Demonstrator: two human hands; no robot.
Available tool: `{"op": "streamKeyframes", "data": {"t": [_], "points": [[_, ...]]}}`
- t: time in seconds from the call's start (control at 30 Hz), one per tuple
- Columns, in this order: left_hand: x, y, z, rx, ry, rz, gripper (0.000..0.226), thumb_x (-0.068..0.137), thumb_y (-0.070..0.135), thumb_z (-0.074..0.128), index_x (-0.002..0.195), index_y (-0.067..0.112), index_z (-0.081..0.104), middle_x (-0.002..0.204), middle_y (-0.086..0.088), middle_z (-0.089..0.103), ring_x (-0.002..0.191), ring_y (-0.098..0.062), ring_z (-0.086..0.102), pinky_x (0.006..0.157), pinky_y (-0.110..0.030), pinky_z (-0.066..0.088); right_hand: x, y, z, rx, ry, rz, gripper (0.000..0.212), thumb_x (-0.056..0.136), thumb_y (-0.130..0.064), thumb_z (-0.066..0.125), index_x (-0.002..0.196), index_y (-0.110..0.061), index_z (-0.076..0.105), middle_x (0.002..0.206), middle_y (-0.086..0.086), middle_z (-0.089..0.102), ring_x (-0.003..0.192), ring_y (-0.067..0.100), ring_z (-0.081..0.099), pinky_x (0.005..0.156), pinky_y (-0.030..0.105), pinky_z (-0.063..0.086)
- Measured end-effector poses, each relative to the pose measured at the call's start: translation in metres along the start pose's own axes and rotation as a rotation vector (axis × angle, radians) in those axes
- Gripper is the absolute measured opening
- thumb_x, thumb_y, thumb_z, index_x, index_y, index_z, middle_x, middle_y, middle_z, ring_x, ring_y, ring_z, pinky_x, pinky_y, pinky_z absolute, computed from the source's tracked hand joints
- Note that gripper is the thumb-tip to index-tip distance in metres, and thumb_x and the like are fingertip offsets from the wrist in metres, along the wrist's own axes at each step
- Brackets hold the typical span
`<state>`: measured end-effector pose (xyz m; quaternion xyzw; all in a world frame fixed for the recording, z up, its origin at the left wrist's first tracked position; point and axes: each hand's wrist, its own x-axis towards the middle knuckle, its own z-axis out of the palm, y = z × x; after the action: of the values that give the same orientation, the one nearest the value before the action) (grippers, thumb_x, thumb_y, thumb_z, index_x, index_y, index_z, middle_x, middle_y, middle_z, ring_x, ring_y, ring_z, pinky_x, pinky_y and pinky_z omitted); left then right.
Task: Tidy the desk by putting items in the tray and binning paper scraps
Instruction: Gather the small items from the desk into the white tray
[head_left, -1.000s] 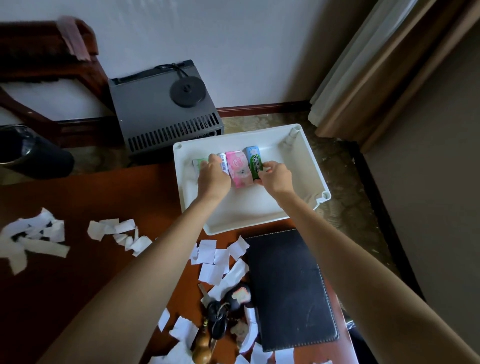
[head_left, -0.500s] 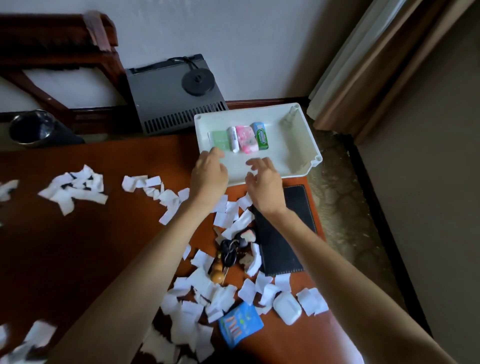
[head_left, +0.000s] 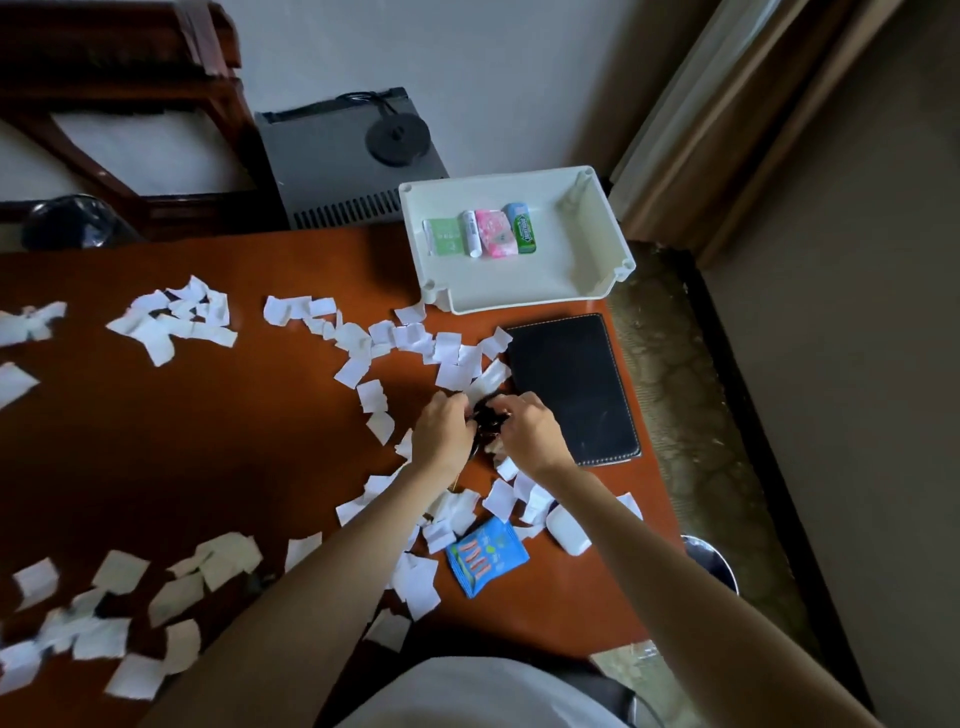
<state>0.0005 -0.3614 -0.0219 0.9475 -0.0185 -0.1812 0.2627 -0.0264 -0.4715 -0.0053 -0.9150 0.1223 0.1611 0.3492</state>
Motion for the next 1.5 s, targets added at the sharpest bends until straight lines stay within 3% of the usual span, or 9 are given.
{"op": "streamKeyframes", "data": {"t": [0.23, 0.4, 0.57, 0.67, 0.77, 0.87, 0.97, 1.23, 1.5], "points": [[-0.008, 0.004, -0.015, -0.095, 0.129, 0.028, 0.015, 0.092, 0.010, 0.053, 0.095, 0.000, 0.064, 0.102, -0.011, 0.059, 0.095, -0.021, 0.055, 0.069, -0.020, 0.040, -0.011, 0.007, -0.006, 0.064, 0.045, -0.009, 0.034, 0.092, 0.002, 0.048, 0.123, -0.008, 0.057, 0.127, 0.012, 0.051, 0.109, 0.026, 0.060, 0.089, 0.022, 0.050], [-0.034, -0.013, -0.038, -0.205, 0.256, 0.112, 0.008, 0.089, 0.005, 0.056, 0.090, -0.002, 0.059, 0.089, -0.003, 0.047, 0.086, -0.012, 0.044, 0.061, -0.009, 0.033, -0.033, 0.000, -0.001, -0.012, 0.072, -0.097, 0.031, 0.091, -0.001, 0.052, 0.121, -0.007, 0.059, 0.125, 0.012, 0.053, 0.105, 0.027, 0.061, 0.088, 0.025, 0.051], [-0.068, -0.031, -0.053, -0.361, 0.346, 0.172, 0.005, 0.085, -0.004, 0.057, 0.090, -0.006, 0.058, 0.093, -0.010, 0.052, 0.089, -0.014, 0.045, 0.066, -0.004, 0.038, -0.061, -0.001, 0.017, -0.254, -0.138, -0.198, 0.037, 0.087, -0.005, 0.060, 0.124, -0.010, 0.055, 0.125, 0.011, 0.051, 0.109, 0.027, 0.057, 0.088, 0.028, 0.050], [-0.086, -0.040, -0.052, -0.478, 0.305, 0.188, 0.012, 0.089, -0.005, 0.052, 0.100, -0.007, 0.054, 0.116, -0.019, 0.056, 0.103, -0.018, 0.051, 0.078, -0.004, 0.042, -0.077, 0.006, 0.032, -0.462, -0.287, -0.193, 0.050, 0.083, -0.010, 0.065, 0.130, -0.015, 0.048, 0.134, 0.008, 0.039, 0.121, 0.025, 0.043, 0.088, 0.030, 0.047], [-0.097, -0.049, -0.049, -0.537, 0.201, 0.200, 0.007, 0.093, -0.002, 0.046, 0.099, -0.001, 0.049, 0.133, -0.015, 0.051, 0.112, -0.018, 0.052, 0.082, -0.008, 0.044, -0.091, 0.011, 0.047, -0.635, -0.294, -0.180, 0.060, 0.085, -0.027, 0.066, 0.138, -0.018, 0.038, 0.142, 0.008, 0.029, 0.126, 0.025, 0.034, 0.094, 0.034, 0.044], [-0.104, -0.055, -0.048, -0.624, 0.123, 0.205, 0.009, 0.096, 0.000, 0.042, 0.093, 0.009, 0.041, 0.129, -0.016, 0.056, 0.098, -0.014, 0.057, 0.070, -0.002, 0.048, -0.096, 0.010, 0.054, -0.731, -0.237, -0.139, 0.063, 0.085, -0.030, 0.065, 0.139, -0.013, 0.038, 0.143, 0.010, 0.032, 0.128, 0.026, 0.033, 0.101, 0.037, 0.039], [-0.106, -0.057, -0.047, -0.662, 0.100, 0.189, 0.010, 0.096, 0.002, 0.041, 0.093, 0.012, 0.041, 0.121, -0.015, 0.060, 0.102, -0.019, 0.059, 0.078, -0.013, 0.049, -0.096, 0.008, 0.056, -0.774, -0.202, -0.128, 0.061, 0.084, -0.034, 0.066, 0.136, -0.014, 0.043, 0.144, 0.009, 0.034, 0.130, 0.026, 0.031, 0.105, 0.038, 0.034], [-0.094, -0.047, -0.059, -0.687, 0.224, 0.233, 0.013, 0.094, 0.002, 0.047, 0.088, 0.013, 0.050, 0.093, -0.006, 0.064, 0.086, -0.014, 0.063, 0.066, -0.006, 0.051, -0.080, -0.015, 0.032, -0.530, -0.136, -0.128, 0.037, 0.091, -0.033, 0.057, 0.122, -0.016, 0.048, 0.121, 0.008, 0.061, 0.106, 0.023, 0.061, 0.082, 0.027, 0.045], [-0.053, 0.005, -0.085, -0.847, 0.256, 0.194, 0.011, 0.092, 0.003, 0.050, 0.087, 0.010, 0.056, 0.090, -0.008, 0.063, 0.081, -0.013, 0.062, 0.070, -0.013, 0.051, -0.033, -0.044, -0.045, -0.204, -0.051, -0.075, 0.041, 0.080, -0.025, 0.073, 0.113, -0.010, 0.054, 0.116, 0.011, 0.063, 0.091, 0.018, 0.059, 0.063, 0.015, 0.046]]}}
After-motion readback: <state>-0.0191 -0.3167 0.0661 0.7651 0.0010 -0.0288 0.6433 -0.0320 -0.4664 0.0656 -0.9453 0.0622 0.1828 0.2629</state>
